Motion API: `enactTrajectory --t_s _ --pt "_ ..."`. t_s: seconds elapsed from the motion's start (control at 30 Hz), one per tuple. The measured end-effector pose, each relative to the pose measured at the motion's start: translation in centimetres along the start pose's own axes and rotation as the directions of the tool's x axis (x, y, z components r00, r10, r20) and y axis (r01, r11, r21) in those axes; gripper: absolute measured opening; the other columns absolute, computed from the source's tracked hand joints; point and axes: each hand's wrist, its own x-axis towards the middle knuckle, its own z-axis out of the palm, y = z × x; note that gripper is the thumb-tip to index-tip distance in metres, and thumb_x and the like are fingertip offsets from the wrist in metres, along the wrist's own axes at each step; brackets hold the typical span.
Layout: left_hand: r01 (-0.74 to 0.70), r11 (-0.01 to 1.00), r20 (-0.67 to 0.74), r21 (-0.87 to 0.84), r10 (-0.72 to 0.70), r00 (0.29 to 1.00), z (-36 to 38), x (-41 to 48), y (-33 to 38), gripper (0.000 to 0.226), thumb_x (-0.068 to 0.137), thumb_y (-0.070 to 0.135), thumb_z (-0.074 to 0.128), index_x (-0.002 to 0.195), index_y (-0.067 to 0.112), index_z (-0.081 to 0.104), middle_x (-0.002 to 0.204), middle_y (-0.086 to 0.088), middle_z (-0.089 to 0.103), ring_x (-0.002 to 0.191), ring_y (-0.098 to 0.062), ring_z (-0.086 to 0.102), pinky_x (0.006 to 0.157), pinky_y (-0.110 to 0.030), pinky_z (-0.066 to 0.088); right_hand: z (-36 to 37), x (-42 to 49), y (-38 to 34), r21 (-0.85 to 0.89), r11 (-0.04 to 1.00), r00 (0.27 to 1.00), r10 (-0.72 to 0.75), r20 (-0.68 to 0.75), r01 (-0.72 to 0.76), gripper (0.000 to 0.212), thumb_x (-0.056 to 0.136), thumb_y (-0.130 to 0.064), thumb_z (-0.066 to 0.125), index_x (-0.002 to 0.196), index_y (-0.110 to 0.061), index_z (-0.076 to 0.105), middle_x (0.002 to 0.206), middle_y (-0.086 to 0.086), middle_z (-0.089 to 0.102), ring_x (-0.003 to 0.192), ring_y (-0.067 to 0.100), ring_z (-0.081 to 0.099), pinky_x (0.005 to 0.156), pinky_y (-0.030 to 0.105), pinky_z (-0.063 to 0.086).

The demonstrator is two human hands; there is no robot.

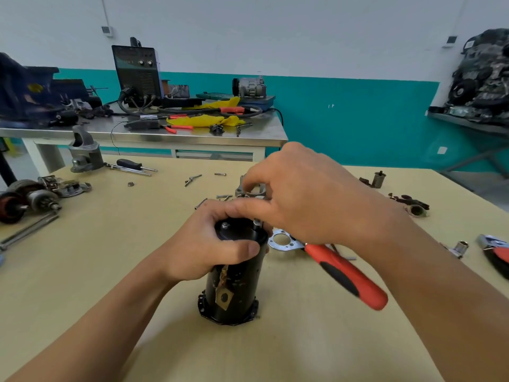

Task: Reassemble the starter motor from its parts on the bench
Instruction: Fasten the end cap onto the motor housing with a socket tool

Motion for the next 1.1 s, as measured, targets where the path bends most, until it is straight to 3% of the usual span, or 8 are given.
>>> enactTrajectory --t_s 0.2,0.37,0.5,0.6,0.7,0.9,1.0,1.1 --pt "0.045 0.998 0.003 -0.053 -0.045 0.999 -0.6 -0.1 -0.1 0.036 0.068 0.027 0.071 0.096 0.004 0.069 0.086 -0.015 0.069 0.084 -0.030 0.067 0.079 -0.041 0.052 -1.4 -0.6 1.5 0.296 0.955 0.990 -0.070 0.125 0.030 0.025 0.101 -0.022 0.053 0.116 -0.029 0.072 0.064 -0.036 0.054 0.068 -0.018 0.055 0.060 0.003 0.039" --pt "0.064 0.993 0.040 -0.098 -0.060 0.997 -0.7 -0.1 0.0 0.028 0.067 0.026 0.070 0.092 0.013 0.073 0.088 -0.021 0.069 0.084 -0.034 0.066 0.080 -0.041 0.051 -2.0 -0.9 2.7 0.409 0.904 0.945 -0.236 0.228 0.127 0.060 0.086 0.007 0.060 0.123 -0.039 0.069 0.137 -0.026 0.056 0.111 -0.012 0.056 0.080 0.003 0.044" --pt "0.051 0.998 -0.009 -0.031 -0.051 0.999 -0.2 -0.2 0.0 0.027 0.067 0.026 0.073 0.086 0.007 0.075 0.080 -0.013 0.068 0.075 -0.023 0.066 0.074 -0.033 0.052 -1.2 -0.4 2.7 0.504 0.861 0.955 -0.206 0.212 0.074 0.038 0.081 -0.003 0.077 0.111 -0.026 0.077 0.097 -0.015 0.075 0.064 -0.010 0.062 0.057 0.004 0.042" --pt "0.048 0.998 0.009 0.050 -0.049 0.999 -0.1 -0.3 0.0 0.040 0.068 0.028 0.072 0.092 -0.004 0.069 0.086 -0.032 0.065 0.081 -0.050 0.063 0.078 -0.060 0.054 -0.9 0.0 1.7 0.453 0.890 0.986 -0.123 0.114 0.059 0.012 0.079 -0.035 0.082 0.091 -0.030 0.081 0.071 -0.019 0.071 0.063 0.000 0.064 0.052 0.012 0.045" --pt "0.047 0.998 -0.012 0.033 -0.047 0.999 0.1 -0.4 0.3 0.031 0.066 0.028 0.073 0.096 0.019 0.073 0.091 -0.013 0.073 0.089 -0.032 0.071 0.081 -0.047 0.058 0.2 0.7 0.1 0.255 0.967 1.000 0.002 0.008 -0.004 0.033 0.082 -0.056 0.071 0.068 -0.026 0.075 0.058 -0.011 0.064 0.056 0.004 0.058 0.044 0.015 0.038" --pt "0.044 0.998 0.034 -0.043 -0.043 0.999 0.5 -0.2 0.7 0.031 0.068 0.026 0.072 0.097 0.016 0.076 0.085 -0.009 0.072 0.082 -0.023 0.067 0.077 -0.032 0.055 1.0 1.5 -0.7 0.078 0.946 0.946 0.319 -0.056 -0.314 0.054 0.090 -0.057 0.053 0.053 -0.018 0.047 0.051 0.000 0.044 0.047 0.016 0.043 0.046 0.028 0.030" --pt "0.046 0.999 0.037 -0.027 -0.045 0.998 0.4 -0.2 0.7 0.029 0.068 0.026 0.073 0.094 0.015 0.075 0.085 -0.010 0.069 0.082 -0.027 0.067 0.078 -0.034 0.055 0.3 1.3 0.2 0.152 0.961 0.972 0.219 0.081 -0.230 0.044 0.085 -0.053 0.064 0.062 -0.015 0.066 0.056 0.004 0.058 0.050 0.016 0.051 0.044 0.037 0.041" --pt "0.056 0.998 0.018 0.007 -0.056 0.998 0.3 -0.1 0.5 0.033 0.066 0.027 0.073 0.092 0.006 0.073 0.086 -0.021 0.069 0.082 -0.036 0.067 0.076 -0.046 0.056 -1.0 0.6 1.0 0.340 0.939 0.977 -0.029 0.211 -0.046 0.017 0.084 -0.045 0.074 0.083 -0.029 0.078 0.069 -0.009 0.069 0.060 0.006 0.062 0.052 0.023 0.048"
